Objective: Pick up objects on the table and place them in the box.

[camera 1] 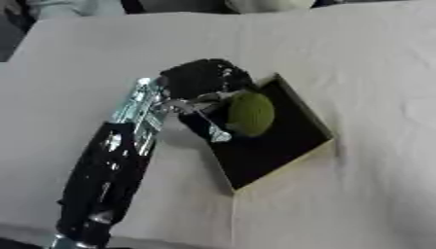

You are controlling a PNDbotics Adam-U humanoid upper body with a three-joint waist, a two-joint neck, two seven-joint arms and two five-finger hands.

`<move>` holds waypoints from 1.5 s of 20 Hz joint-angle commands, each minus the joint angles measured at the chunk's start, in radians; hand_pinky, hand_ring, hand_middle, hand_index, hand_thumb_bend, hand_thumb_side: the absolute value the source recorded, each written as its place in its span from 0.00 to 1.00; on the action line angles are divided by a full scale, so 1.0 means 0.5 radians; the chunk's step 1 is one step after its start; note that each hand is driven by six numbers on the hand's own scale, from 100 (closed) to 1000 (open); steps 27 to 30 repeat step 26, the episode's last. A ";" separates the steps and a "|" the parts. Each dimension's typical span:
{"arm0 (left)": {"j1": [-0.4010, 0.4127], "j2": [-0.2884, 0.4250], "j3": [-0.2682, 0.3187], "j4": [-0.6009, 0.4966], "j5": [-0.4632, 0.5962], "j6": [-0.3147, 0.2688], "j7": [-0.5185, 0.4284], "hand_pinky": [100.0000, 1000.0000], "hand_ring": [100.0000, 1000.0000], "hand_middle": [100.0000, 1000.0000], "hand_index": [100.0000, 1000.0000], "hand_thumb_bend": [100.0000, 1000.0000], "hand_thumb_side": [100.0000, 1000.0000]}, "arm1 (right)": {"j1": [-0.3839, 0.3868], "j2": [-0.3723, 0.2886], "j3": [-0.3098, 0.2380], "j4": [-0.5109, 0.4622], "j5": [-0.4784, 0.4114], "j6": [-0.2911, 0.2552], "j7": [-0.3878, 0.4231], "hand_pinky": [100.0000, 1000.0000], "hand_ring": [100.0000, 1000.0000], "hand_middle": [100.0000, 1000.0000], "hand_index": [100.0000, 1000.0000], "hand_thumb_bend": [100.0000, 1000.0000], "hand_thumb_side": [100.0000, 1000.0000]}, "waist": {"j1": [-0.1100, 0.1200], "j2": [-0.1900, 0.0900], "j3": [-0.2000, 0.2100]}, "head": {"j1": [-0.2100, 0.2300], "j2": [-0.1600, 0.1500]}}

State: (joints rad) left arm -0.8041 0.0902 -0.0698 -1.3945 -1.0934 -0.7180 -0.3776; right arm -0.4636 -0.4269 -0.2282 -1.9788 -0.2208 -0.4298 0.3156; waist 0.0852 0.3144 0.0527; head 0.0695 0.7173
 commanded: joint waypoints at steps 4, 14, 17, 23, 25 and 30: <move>-0.060 0.101 0.095 -0.377 0.444 0.267 -0.050 0.72 0.69 0.64 0.84 0.11 0.32 | -0.011 -0.049 -0.025 -0.042 0.025 0.002 -0.021 0.70 0.80 0.65 0.87 0.00 0.51 | -0.015 -0.033 0.006 | -0.005 0.002; 0.097 0.241 0.258 -0.607 0.691 0.475 -0.049 0.61 0.60 0.55 0.78 0.00 0.38 | 0.000 -0.064 -0.066 -0.042 0.044 -0.008 -0.074 0.70 0.80 0.64 0.87 0.00 0.51 | -0.037 -0.010 0.062 | -0.093 -0.034; 0.239 0.284 0.401 -0.719 0.779 0.563 0.038 0.59 0.58 0.53 0.74 0.00 0.42 | 0.009 -0.065 -0.078 -0.042 0.056 -0.011 -0.097 0.70 0.80 0.64 0.87 0.00 0.51 | -0.048 -0.011 0.086 | -0.125 -0.038; 0.407 0.290 0.700 -0.999 0.963 0.747 0.222 0.56 0.56 0.52 0.72 0.00 0.54 | 0.018 -0.064 -0.090 -0.042 0.076 -0.019 -0.126 0.70 0.80 0.64 0.87 0.00 0.51 | -0.073 -0.004 0.107 | -0.162 -0.056; 0.400 0.274 0.803 -1.073 1.026 0.810 0.286 0.56 0.56 0.52 0.71 0.00 0.56 | 0.014 -0.058 -0.089 -0.042 0.076 -0.022 -0.131 0.70 0.80 0.64 0.87 0.00 0.51 | -0.083 0.004 0.100 | -0.160 -0.064; 0.387 0.259 0.853 -1.112 1.057 0.841 0.317 0.56 0.57 0.52 0.71 0.00 0.56 | 0.011 -0.054 -0.089 -0.042 0.074 -0.024 -0.135 0.70 0.80 0.64 0.87 0.00 0.51 | -0.089 0.008 0.095 | -0.164 -0.068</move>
